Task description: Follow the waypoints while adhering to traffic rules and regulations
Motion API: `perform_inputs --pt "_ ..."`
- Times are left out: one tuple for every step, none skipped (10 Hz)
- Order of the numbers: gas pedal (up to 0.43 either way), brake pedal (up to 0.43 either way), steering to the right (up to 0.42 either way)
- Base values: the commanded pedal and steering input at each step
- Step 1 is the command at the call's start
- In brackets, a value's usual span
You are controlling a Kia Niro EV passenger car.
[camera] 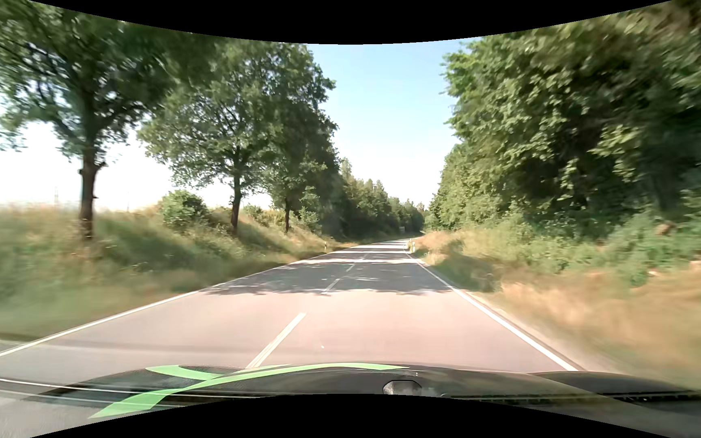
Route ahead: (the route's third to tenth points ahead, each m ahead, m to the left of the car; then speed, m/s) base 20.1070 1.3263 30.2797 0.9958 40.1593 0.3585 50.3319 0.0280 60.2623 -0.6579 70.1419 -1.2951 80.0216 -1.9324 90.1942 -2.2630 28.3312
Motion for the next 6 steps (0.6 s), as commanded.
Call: perform_inputs --pt "0.339 0.0 0.009" --pt "0.339 0.0 0.009" --pt "0.35 0.0 0.01" --pt "0.35 0.0 0.01" --pt "0.35 0.0 0.012" --pt "0.35 0.0 0.012"
